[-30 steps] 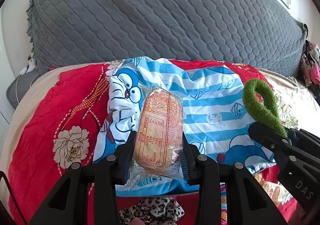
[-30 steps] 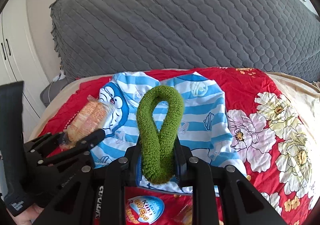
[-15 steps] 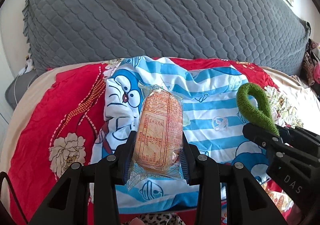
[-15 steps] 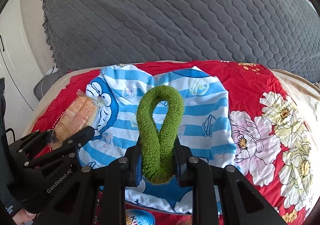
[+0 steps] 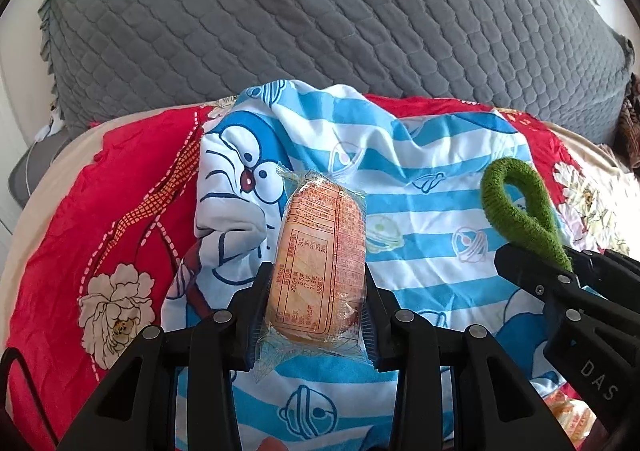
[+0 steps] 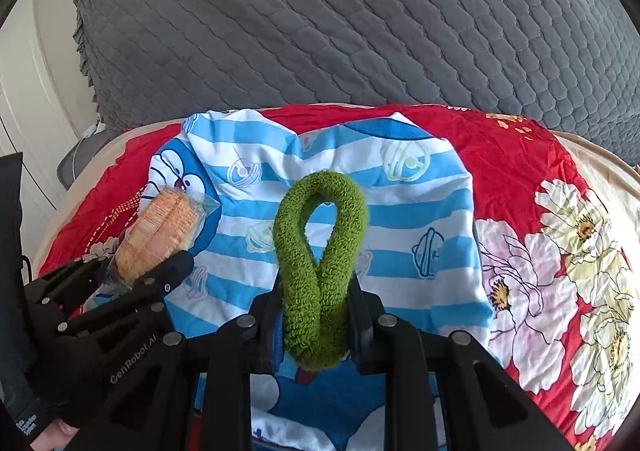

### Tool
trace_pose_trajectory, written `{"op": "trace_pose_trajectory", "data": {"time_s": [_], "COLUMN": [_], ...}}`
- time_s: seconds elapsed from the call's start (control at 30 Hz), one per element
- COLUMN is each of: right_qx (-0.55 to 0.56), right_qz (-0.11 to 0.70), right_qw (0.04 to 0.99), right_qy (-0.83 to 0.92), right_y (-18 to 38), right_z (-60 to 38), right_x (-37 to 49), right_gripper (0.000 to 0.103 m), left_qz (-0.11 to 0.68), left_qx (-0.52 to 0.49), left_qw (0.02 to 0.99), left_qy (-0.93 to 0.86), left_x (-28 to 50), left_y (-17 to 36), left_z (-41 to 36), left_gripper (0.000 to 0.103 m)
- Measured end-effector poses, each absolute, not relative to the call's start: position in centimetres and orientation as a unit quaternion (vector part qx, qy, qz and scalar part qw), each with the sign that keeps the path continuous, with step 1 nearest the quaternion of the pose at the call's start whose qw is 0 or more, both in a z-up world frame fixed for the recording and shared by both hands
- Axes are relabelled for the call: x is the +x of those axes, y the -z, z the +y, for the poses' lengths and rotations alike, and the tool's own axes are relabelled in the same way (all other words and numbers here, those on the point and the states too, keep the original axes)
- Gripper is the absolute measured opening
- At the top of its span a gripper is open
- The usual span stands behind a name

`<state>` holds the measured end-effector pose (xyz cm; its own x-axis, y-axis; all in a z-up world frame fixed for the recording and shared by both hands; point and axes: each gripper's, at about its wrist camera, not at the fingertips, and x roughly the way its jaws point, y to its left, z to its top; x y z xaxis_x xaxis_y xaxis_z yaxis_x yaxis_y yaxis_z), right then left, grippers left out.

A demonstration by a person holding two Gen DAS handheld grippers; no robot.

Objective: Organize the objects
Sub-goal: 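Carry both held items over the striped cloth in the gray tray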

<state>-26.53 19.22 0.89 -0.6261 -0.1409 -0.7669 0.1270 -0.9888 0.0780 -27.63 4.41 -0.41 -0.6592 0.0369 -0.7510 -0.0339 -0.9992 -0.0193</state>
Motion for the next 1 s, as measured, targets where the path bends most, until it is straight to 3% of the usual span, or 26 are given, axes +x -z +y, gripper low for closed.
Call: {"op": "trace_pose_trajectory", "data": {"time_s": [1.0], "right_qx": [0.475], "right_qz": [-0.01], "right_qw": [0.073], "right_qy": [0.877], "right_y": [3.8], "right_z": [19.0], "right_x": [-28.8], "right_gripper": [0.025], "left_qz": [0.018], "left_qx": [-0.442], "left_qw": [0.02], "left_qy": [-0.897], "left_x": [-29.9], "left_y": [4.1], "left_z": [5.2], "left_gripper": [0.04]}}
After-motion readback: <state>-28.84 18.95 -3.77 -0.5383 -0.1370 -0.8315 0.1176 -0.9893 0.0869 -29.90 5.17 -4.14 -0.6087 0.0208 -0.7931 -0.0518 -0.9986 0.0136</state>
